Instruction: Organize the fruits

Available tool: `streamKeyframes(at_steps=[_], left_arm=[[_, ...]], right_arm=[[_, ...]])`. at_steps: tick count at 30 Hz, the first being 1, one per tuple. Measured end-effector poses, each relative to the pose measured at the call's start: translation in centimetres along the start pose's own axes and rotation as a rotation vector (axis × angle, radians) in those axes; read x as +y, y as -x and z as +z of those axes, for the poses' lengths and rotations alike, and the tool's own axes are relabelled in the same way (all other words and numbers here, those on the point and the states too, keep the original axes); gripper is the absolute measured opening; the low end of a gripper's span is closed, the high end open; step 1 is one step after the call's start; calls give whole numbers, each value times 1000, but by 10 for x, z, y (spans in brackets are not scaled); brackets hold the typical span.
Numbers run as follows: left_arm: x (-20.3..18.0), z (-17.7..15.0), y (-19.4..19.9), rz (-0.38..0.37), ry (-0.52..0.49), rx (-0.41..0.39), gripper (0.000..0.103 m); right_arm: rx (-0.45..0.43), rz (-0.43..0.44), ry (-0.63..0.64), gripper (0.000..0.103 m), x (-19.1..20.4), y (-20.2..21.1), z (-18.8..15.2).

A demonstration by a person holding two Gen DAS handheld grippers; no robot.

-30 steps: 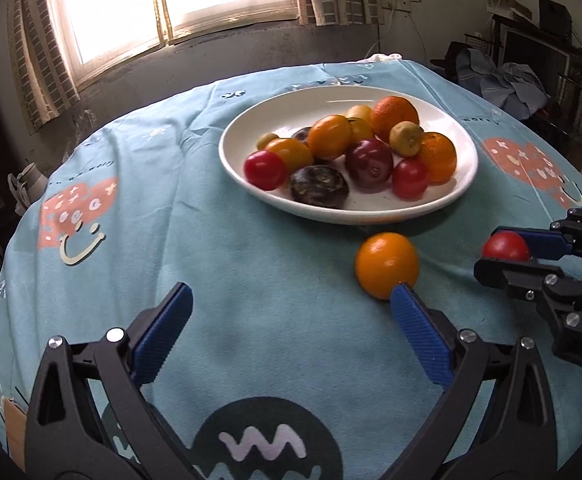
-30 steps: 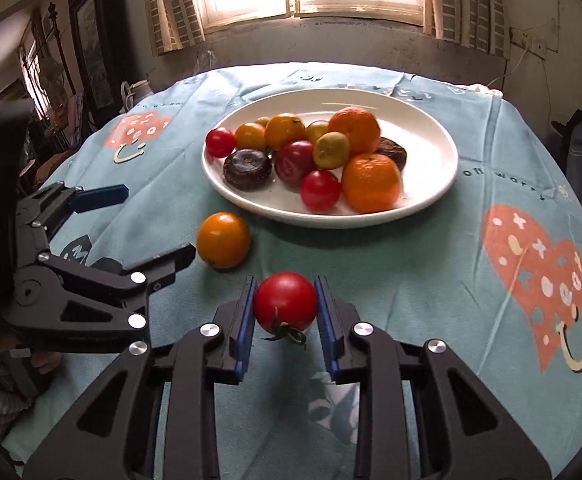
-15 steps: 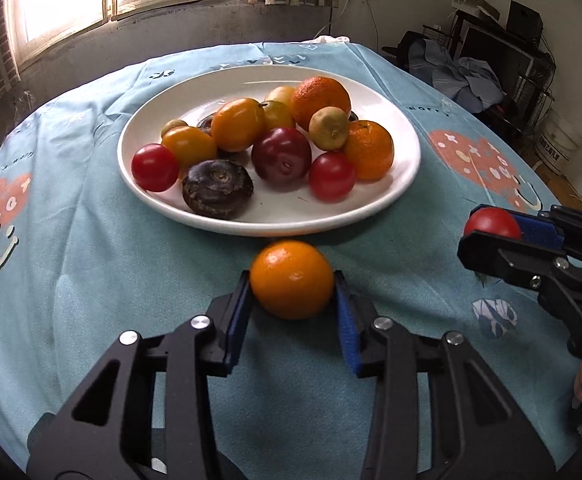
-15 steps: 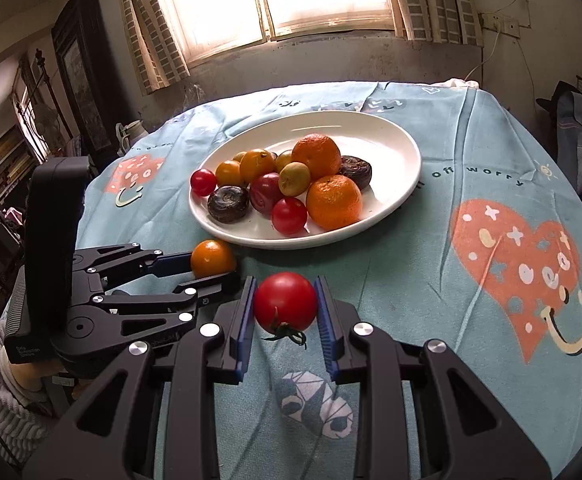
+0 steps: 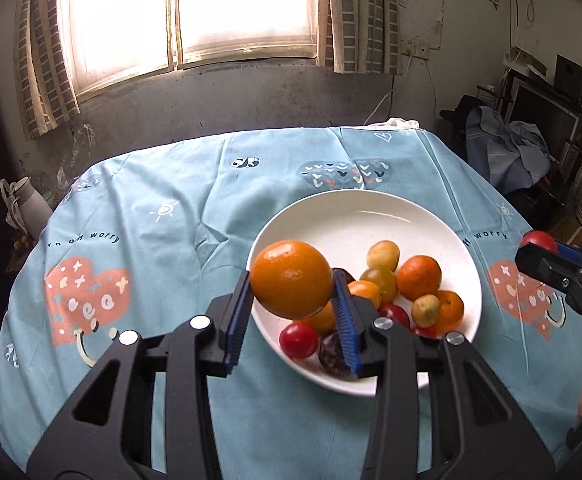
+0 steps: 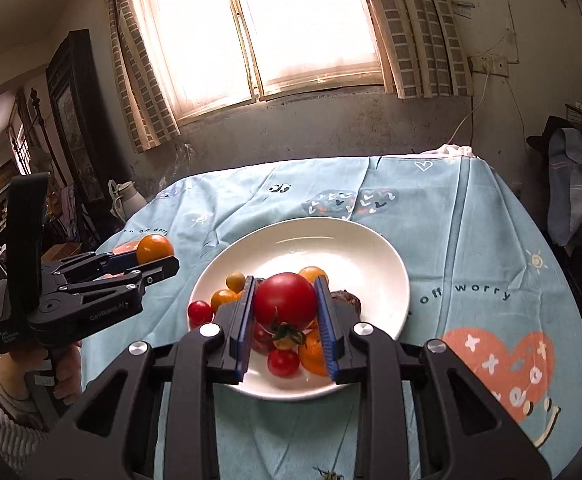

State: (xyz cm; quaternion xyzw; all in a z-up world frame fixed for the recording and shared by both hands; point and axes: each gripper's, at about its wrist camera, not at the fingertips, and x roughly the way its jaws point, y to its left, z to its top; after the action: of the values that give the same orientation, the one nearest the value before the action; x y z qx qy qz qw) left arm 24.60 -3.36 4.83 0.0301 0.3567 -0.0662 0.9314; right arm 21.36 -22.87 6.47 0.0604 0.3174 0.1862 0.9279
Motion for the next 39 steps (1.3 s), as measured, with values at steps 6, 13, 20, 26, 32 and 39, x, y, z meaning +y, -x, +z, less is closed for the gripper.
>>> streamKeyframes(at_steps=[6,13,20,26,32,39], left_arm=[[3,6,-73,0,49,75,40],[3,0,-110,42,49,79,58],[2,-1,-98,72,41,38,79],[-8,-16,-38,131,-6,-60,92],[-16,-53,31,150,-1,-135,99],[-24,-107,83,150,30,-172,101]], right_arm=[[94,-35,2,29,-7,-79,5],[165,-44,61,68,0,-121,4],[101,-45,35,68,-3,-107,4],[29,-37,-34,80,4,-56,2],[-72,-72,-63,98,17,13,-24],[-229,-137,-83,102,36,74,-73]])
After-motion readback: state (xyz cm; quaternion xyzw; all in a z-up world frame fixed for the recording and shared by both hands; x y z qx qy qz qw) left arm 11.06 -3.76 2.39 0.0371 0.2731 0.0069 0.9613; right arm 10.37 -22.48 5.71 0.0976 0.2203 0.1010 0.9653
